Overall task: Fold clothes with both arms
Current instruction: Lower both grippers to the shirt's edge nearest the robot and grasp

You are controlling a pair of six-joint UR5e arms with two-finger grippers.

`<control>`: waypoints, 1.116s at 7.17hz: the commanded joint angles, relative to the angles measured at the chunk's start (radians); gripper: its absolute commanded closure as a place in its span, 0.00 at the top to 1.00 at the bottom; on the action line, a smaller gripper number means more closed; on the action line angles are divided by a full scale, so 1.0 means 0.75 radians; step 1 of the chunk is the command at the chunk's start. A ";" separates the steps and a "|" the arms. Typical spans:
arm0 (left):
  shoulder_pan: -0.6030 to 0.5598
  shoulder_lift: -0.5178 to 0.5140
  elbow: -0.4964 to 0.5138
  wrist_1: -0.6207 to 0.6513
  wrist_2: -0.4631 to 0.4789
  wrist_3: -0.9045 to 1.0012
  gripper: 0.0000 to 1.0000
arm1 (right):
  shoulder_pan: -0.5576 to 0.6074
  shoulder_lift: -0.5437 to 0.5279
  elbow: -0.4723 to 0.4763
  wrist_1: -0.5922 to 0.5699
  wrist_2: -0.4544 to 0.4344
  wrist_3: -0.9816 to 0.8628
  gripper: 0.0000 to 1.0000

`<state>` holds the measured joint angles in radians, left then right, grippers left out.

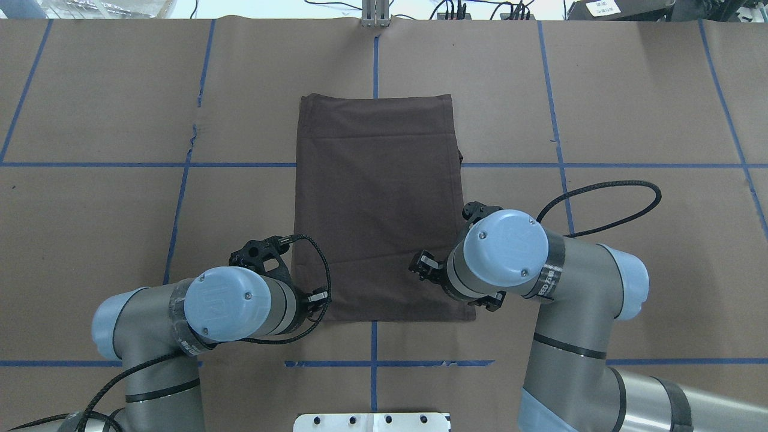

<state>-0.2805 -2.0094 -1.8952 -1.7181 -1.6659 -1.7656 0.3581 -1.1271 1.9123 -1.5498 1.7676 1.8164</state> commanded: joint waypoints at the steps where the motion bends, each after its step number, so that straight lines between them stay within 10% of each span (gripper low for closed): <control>1: 0.000 0.000 -0.001 0.000 0.000 0.000 0.00 | -0.072 -0.009 -0.091 0.058 -0.070 0.130 1.00; 6: 0.000 0.000 -0.007 0.000 0.000 -0.002 0.00 | -0.077 -0.005 -0.142 0.054 -0.101 0.153 1.00; 8: 0.000 0.002 -0.007 0.000 0.000 0.000 0.00 | -0.077 -0.003 -0.142 0.054 -0.101 0.153 0.52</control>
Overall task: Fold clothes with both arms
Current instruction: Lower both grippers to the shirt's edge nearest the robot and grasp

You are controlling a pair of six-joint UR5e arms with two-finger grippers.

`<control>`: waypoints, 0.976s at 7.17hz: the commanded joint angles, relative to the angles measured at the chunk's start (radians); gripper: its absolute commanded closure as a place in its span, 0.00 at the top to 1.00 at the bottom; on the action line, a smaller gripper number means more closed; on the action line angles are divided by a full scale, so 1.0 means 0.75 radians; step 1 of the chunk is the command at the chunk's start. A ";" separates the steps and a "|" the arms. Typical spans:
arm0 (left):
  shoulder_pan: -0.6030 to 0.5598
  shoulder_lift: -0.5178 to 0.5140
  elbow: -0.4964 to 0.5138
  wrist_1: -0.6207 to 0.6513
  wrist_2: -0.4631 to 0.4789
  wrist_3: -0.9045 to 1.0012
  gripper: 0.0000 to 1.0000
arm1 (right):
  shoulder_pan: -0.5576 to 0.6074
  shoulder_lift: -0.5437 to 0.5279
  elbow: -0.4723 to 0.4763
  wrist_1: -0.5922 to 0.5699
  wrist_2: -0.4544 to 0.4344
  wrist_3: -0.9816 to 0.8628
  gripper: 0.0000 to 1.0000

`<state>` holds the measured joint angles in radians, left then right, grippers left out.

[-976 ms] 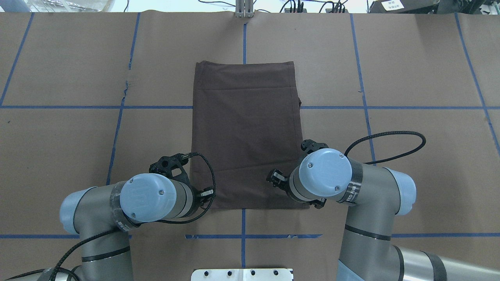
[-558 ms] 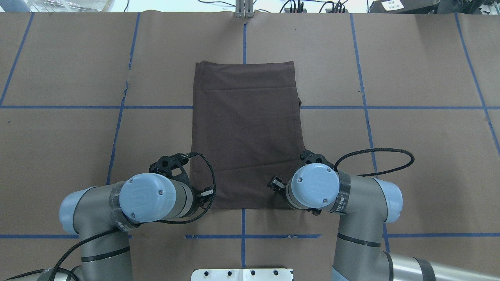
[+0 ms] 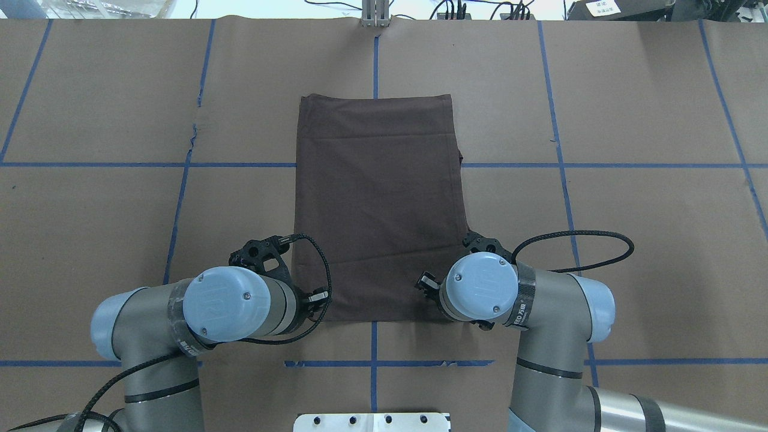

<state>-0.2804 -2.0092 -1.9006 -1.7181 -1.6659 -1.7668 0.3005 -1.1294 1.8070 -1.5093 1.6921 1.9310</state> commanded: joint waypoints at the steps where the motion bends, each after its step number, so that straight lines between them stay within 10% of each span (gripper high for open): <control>1: 0.000 0.004 0.000 0.000 0.000 0.000 0.00 | 0.004 0.003 0.000 0.000 0.002 -0.002 0.27; 3: 0.000 0.004 0.000 0.000 0.000 0.002 0.00 | 0.017 0.029 0.000 -0.014 0.006 -0.008 0.00; 7: 0.000 0.002 0.000 0.000 0.000 0.002 0.00 | 0.025 0.062 -0.004 -0.013 0.002 -0.016 0.00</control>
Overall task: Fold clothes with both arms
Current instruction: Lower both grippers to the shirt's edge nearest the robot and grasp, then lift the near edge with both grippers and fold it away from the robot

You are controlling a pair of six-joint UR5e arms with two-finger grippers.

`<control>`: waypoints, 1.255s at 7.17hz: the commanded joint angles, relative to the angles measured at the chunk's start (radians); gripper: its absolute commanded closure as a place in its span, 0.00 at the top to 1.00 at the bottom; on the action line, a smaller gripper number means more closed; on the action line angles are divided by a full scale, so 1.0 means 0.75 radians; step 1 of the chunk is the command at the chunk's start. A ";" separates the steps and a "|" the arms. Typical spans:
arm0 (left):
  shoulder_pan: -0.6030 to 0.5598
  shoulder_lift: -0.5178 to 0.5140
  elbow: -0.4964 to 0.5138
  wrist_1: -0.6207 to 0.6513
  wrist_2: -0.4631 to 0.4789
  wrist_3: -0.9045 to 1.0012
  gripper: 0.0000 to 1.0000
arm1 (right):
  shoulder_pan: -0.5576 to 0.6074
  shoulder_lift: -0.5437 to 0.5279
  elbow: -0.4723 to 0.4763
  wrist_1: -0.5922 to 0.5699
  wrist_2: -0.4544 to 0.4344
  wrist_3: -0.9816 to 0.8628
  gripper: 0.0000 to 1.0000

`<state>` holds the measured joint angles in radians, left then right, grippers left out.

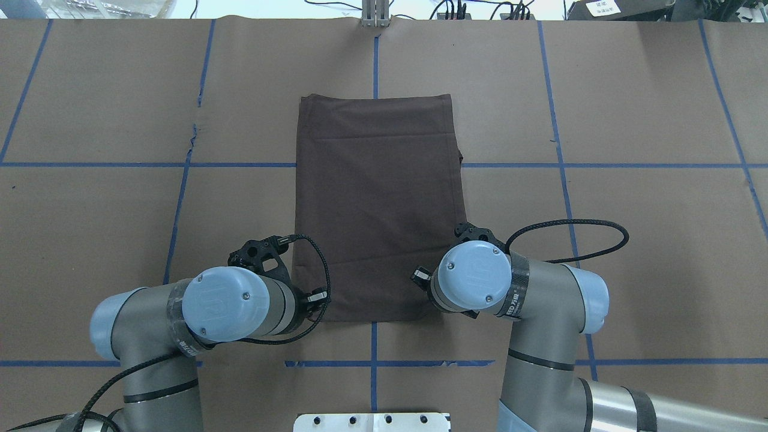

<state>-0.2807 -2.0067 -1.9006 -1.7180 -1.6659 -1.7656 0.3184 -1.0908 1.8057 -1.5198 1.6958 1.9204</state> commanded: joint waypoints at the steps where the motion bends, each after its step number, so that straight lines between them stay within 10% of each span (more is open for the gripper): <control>1: 0.000 -0.004 -0.004 0.002 0.002 0.000 0.00 | 0.001 0.015 -0.002 0.006 -0.003 -0.002 0.00; 9: 0.145 0.033 -0.372 0.317 0.000 -0.016 0.00 | -0.079 -0.082 0.253 0.018 0.146 -0.004 0.00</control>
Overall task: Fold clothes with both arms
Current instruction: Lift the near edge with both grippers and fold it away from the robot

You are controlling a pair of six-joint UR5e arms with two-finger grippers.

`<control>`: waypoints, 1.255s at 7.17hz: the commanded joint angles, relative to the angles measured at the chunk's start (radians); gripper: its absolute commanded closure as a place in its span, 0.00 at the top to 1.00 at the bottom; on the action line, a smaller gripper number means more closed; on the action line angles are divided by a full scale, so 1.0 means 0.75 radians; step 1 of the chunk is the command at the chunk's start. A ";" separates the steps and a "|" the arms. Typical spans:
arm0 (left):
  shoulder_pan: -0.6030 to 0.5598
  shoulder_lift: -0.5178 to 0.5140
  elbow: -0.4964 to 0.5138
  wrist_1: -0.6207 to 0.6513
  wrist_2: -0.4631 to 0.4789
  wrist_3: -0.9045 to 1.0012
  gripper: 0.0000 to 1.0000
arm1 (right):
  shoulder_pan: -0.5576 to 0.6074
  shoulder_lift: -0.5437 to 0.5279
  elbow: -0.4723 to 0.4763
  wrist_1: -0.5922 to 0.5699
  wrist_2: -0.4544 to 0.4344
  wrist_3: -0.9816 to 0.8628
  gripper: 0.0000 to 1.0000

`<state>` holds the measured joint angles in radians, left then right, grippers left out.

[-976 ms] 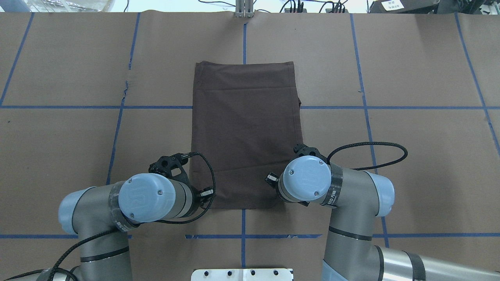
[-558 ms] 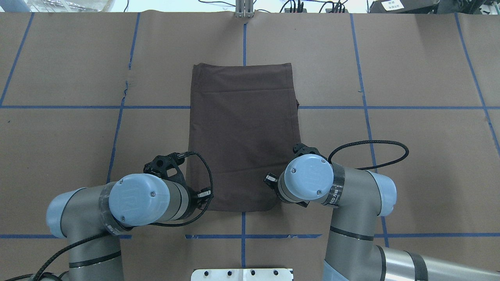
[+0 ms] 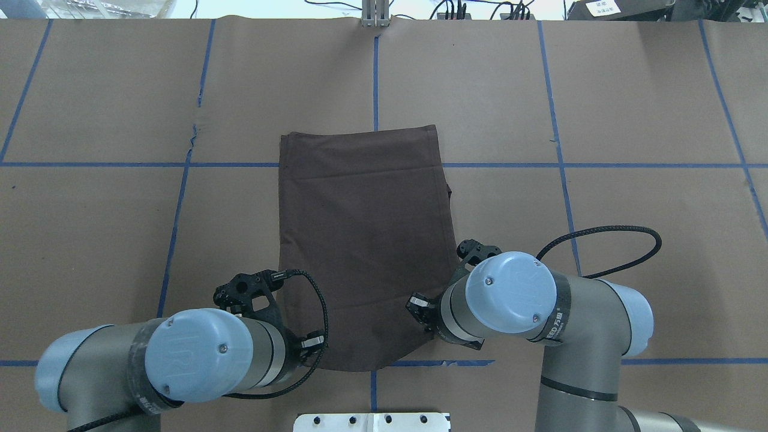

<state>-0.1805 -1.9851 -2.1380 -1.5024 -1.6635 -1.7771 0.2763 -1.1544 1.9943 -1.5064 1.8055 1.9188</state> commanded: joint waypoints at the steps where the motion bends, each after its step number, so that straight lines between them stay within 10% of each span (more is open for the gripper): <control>1: 0.016 -0.006 -0.046 0.027 -0.007 0.009 0.00 | 0.018 0.015 -0.008 0.004 -0.006 -0.008 0.00; 9: -0.446 -0.078 0.247 -0.238 -0.130 0.177 0.00 | 0.474 0.265 -0.497 0.301 0.235 -0.049 0.00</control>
<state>-0.4842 -2.0415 -2.0044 -1.6339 -1.7600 -1.6457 0.5899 -0.9590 1.6457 -1.3003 1.9446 1.8833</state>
